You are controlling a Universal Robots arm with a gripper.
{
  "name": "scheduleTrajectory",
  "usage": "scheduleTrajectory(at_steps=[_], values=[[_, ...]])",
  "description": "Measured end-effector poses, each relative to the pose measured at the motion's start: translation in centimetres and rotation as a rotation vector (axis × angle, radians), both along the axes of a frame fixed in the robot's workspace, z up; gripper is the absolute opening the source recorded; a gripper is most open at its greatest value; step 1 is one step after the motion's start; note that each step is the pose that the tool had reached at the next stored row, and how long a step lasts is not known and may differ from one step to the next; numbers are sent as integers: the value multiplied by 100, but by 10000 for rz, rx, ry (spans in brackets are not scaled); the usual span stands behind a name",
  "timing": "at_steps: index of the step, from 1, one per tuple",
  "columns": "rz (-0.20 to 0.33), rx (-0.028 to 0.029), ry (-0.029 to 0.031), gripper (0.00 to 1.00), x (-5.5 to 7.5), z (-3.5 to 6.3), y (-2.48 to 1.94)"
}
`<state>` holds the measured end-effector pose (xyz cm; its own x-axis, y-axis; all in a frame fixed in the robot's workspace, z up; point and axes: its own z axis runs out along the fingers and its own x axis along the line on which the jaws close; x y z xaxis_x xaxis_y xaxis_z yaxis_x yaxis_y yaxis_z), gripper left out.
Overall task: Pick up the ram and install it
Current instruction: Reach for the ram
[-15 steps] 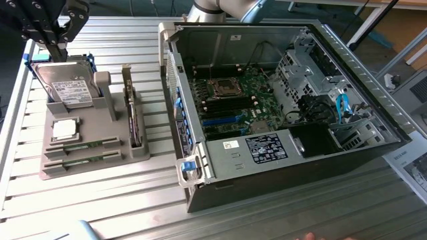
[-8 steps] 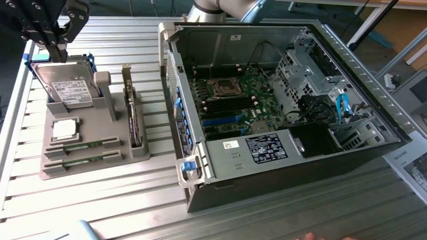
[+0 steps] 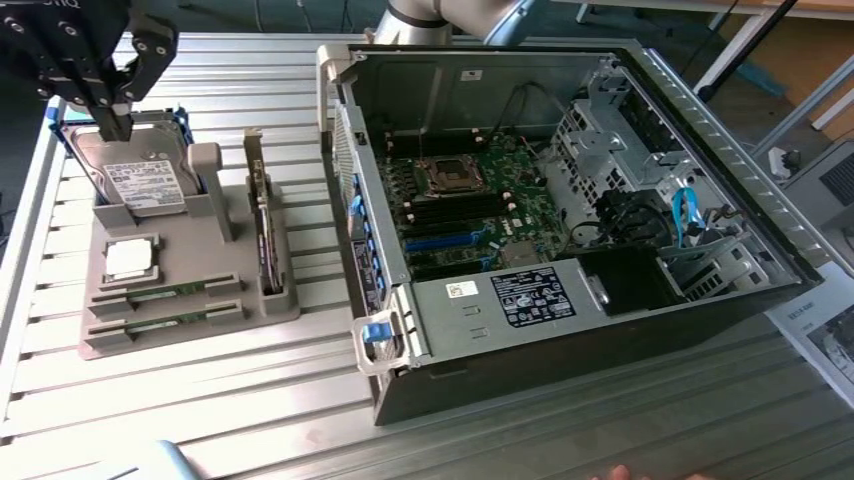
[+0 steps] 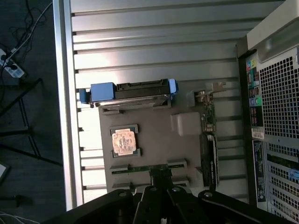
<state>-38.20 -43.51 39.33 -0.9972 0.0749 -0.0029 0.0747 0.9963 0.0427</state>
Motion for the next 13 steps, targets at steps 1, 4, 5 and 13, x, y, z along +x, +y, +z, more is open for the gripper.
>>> scheduleTrajectory(at_steps=[1, 4, 5, 13], values=[[1, 0, 0, 10, 0, 0, -23], [1, 0, 0, 10, 0, 0, -93], [2, 1, 0, 10, 0, 0, -118], [1, 1, -1, 10, 0, -8, -172]])
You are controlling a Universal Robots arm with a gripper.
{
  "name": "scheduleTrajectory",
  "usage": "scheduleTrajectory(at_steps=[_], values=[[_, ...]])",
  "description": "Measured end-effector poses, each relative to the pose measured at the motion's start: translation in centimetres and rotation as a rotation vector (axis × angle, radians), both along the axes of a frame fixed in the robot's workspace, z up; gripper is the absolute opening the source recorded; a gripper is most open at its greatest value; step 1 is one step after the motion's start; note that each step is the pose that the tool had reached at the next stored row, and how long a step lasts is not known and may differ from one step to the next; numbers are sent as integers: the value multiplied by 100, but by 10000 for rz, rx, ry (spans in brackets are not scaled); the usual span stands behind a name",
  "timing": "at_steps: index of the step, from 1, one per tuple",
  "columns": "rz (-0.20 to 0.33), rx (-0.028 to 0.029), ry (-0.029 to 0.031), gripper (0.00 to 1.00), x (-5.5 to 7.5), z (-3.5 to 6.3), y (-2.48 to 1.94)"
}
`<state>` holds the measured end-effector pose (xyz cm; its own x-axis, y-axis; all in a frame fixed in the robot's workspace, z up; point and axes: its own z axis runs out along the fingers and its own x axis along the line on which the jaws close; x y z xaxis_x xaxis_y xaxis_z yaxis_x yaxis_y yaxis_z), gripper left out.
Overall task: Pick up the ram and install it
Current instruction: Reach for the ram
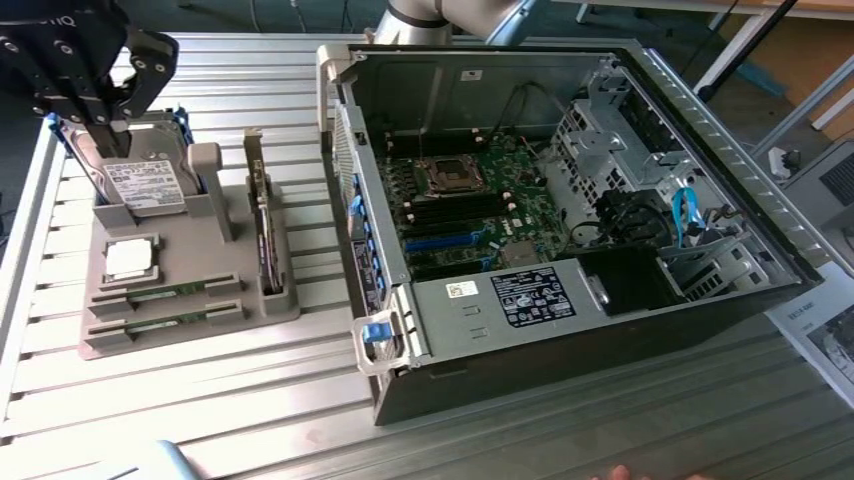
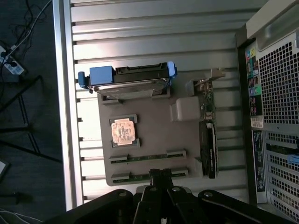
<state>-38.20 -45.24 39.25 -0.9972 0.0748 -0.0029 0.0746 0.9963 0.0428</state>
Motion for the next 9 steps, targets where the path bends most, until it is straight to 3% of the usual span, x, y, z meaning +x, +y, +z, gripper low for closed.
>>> scheduleTrajectory(at_steps=[9], values=[[0, 0, 0, 10, 0, -74, -53]])
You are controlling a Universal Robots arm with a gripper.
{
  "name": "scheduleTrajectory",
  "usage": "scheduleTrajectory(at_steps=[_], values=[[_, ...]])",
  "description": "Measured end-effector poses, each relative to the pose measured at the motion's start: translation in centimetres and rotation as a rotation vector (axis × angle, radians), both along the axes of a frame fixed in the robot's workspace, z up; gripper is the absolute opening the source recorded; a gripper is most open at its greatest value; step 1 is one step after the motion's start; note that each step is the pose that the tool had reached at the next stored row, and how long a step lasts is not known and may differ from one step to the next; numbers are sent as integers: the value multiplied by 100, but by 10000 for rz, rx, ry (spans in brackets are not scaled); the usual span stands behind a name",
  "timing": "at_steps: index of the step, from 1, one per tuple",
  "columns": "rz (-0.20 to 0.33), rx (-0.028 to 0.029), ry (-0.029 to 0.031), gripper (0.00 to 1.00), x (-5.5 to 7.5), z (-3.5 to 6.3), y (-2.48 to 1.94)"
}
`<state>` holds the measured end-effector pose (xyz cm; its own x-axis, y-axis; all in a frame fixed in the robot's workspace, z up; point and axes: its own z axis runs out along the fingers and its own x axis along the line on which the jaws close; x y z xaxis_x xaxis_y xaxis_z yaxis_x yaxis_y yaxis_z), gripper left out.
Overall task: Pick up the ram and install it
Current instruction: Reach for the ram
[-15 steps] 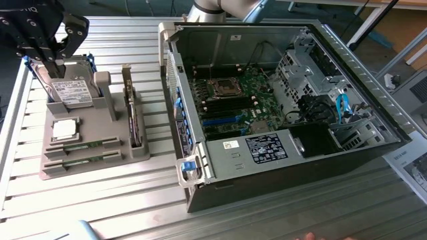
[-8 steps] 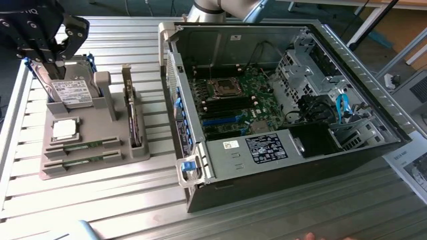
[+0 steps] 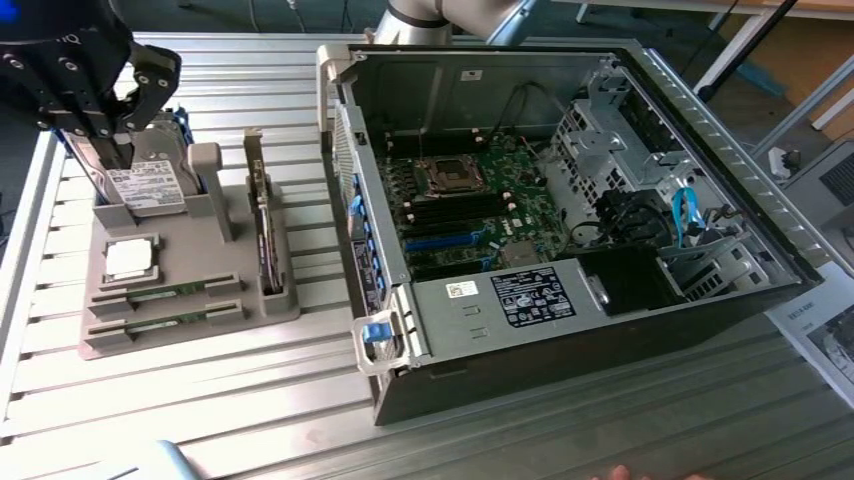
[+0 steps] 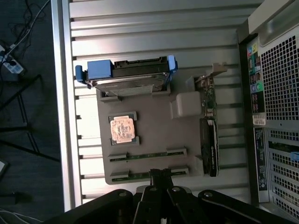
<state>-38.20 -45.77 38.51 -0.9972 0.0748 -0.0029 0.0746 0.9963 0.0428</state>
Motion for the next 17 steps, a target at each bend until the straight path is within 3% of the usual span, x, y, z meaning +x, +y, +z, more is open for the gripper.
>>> scheduleTrajectory(at_steps=[17], values=[[0, -1, 0, 10, 0, -99, -50]])
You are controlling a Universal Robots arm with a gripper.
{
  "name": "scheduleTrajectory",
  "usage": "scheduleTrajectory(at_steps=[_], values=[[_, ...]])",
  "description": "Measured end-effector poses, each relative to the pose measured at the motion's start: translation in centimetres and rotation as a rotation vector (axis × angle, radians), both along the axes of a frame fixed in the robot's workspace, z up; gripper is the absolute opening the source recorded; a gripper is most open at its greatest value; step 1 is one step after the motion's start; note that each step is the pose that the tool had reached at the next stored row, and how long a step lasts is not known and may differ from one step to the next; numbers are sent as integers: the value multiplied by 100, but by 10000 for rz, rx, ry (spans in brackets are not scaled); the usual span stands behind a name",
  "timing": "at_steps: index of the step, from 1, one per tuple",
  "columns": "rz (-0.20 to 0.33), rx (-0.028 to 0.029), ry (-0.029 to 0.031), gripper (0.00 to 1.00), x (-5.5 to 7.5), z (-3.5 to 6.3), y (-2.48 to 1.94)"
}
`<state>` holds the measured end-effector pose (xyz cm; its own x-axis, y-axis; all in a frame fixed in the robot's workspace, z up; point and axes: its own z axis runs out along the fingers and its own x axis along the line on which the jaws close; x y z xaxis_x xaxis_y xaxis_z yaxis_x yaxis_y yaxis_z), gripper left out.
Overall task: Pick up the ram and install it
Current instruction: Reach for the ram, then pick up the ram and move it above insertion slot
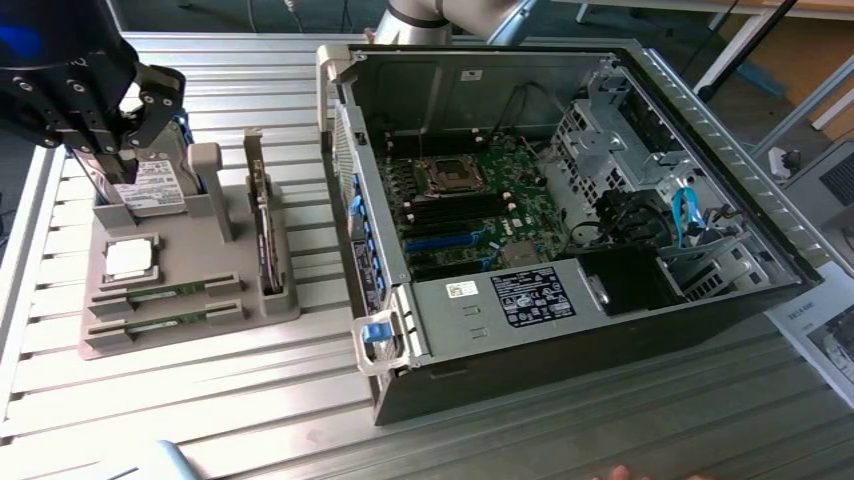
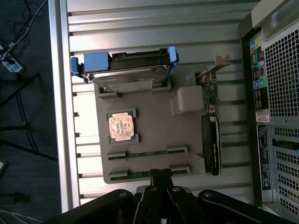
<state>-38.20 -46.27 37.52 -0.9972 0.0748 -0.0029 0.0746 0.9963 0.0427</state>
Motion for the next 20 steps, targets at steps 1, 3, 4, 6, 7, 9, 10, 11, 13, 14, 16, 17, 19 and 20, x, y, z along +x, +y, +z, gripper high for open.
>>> scheduleTrajectory(at_steps=[1, 3, 4, 6, 7, 9, 10, 11, 13, 14, 16, 17, 19, 20], values=[[0, 0, 0, 10, 0, 0, 0], [0, 0, 0, 10, 0, 0, 0], [0, 1, -1, 10, 0, 5, 0], [0, 0, 0, 10, 0, 24, 0], [0, 1, -2, 10, 0, 41, 0], [-1, -1, 0, 10, 0, 61, 0], [0, -3, 0, 10, 0, 65, 0], [1, -3, -2, 10, 0, 65, 0], [0, -5, 0, 10, 0, 66, 0], [0, -5, 0, 10, 0, 66, 0], [0, -4, 0, 10, 0, 66, 0], [0, -4, 0, 10, 0, 66, 0], [0, -4, 0, 10, 0, 66, 0], [0, -4, 0, 10, 0, 66, 0]])
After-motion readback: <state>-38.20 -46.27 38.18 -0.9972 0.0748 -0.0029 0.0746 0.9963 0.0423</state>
